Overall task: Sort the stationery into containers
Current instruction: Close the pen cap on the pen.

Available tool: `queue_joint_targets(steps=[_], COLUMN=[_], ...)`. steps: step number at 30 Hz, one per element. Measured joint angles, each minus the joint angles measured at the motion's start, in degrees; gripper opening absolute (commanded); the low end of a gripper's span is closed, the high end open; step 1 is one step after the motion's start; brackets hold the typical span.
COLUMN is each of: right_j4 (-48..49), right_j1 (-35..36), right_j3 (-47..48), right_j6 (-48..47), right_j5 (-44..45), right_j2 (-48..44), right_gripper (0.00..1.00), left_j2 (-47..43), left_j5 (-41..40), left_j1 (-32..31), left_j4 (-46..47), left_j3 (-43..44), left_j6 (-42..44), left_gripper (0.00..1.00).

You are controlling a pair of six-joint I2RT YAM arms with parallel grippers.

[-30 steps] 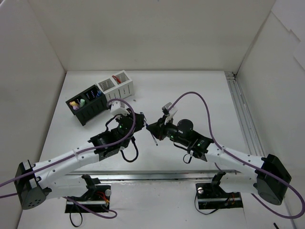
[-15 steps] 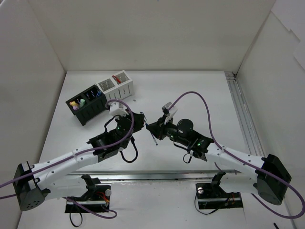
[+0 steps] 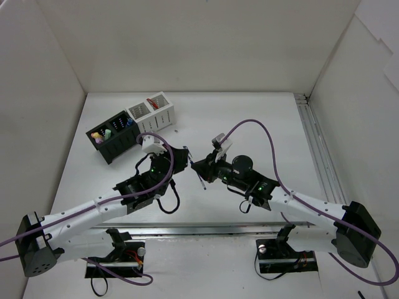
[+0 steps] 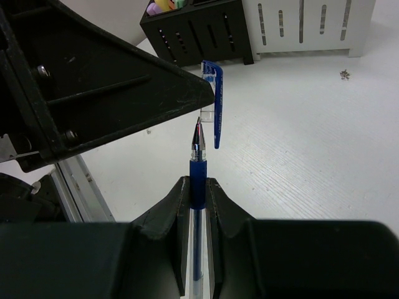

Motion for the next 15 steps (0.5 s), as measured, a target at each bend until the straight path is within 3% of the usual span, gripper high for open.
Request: queue_joint_targets(steps=[15], right_j4=[0.0], right_j1=[0.0], right_j3=[0.0], right_j6=[0.0], right_j5=[0.0], right_j2=[0.0], right_gripper=[0.00], left_j2=[-0.2], left_j5=[0.0], left_j1=[0.0], left_j4=[2.9], left_j3=[-0.1], left_j6=[2.8], left_gripper=[0.00])
